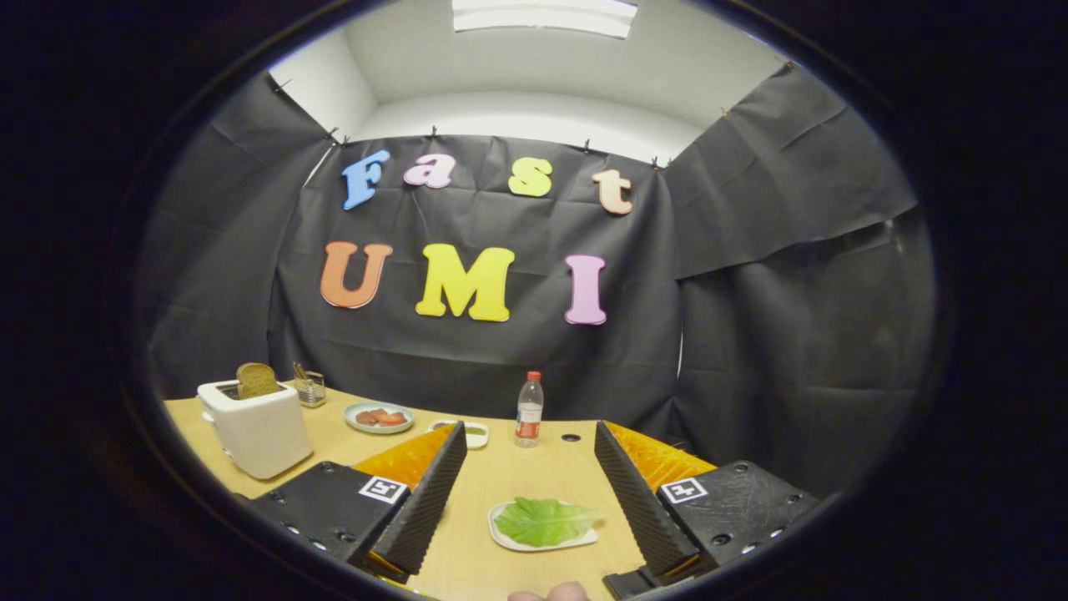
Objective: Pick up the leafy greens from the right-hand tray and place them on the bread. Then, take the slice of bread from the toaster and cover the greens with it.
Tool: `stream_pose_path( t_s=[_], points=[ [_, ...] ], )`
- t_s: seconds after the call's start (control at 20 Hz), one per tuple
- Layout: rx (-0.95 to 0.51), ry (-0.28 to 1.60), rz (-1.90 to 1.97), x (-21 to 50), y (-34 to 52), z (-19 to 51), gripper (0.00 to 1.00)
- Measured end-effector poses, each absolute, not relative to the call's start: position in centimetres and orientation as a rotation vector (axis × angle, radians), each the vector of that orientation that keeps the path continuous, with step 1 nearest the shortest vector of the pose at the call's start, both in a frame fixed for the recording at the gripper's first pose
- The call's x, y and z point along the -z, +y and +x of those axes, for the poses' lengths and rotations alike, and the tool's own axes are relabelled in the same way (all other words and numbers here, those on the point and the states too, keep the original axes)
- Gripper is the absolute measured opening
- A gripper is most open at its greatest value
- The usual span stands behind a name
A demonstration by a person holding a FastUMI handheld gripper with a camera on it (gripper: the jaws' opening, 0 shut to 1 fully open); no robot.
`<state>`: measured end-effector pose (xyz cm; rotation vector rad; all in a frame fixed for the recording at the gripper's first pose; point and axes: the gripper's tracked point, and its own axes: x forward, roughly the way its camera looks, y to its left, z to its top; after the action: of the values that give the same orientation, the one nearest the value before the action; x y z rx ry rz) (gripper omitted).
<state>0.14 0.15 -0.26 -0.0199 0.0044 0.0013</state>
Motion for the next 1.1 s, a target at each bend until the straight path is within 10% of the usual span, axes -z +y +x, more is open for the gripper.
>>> stream_pose_path(
  t_s=[1.1],
  points=[
    [0.037, 0.39, 0.335, 13.8, -7.1, 6.3, 0.96]
  ],
)
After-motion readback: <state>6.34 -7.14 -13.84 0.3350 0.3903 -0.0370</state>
